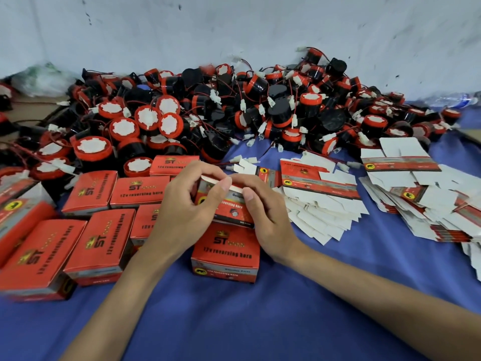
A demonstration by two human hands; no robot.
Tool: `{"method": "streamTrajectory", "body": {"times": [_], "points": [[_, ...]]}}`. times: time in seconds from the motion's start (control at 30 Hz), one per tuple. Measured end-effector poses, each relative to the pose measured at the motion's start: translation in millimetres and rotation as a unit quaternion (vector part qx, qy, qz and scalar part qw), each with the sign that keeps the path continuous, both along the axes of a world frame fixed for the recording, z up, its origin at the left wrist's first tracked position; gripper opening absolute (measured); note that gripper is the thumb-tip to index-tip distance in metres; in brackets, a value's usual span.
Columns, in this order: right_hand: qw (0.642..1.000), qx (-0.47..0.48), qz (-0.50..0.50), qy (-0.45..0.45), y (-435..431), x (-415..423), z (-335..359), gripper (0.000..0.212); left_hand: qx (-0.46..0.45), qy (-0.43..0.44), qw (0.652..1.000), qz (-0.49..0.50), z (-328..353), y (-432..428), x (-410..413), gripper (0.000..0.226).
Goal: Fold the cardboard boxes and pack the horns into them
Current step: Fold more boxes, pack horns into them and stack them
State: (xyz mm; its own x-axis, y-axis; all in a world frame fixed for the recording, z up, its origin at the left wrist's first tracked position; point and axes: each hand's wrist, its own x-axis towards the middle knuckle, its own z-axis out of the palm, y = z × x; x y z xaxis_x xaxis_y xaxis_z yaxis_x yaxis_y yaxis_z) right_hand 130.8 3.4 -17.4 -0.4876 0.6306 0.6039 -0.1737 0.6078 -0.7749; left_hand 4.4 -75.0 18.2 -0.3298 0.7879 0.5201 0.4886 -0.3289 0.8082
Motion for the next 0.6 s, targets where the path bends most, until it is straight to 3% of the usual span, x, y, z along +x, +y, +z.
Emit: {"method": "streamTrajectory", "body": {"times": [0.1,0.37,0.6], "points": [[1.000,-0.012,0.009,0.001,-0.4,1.7,0.4,0.025,-0.008,-0.024,1.000,-0.008,0.6,-0.6,-0.1,0.009],[0.999,-0.044,0.020,0.015,-1.0,2.3,2.2,0.024,0.004,-0.023,1.000,0.006,0.1,-0.1,1.2,0.009],[0.978,-0.192,0.055,0.058,-6.7,2.9,9.6,0.016,0.019,-0.044,0.998,0.037,-1.7,1.0,4.9,0.009]]}}
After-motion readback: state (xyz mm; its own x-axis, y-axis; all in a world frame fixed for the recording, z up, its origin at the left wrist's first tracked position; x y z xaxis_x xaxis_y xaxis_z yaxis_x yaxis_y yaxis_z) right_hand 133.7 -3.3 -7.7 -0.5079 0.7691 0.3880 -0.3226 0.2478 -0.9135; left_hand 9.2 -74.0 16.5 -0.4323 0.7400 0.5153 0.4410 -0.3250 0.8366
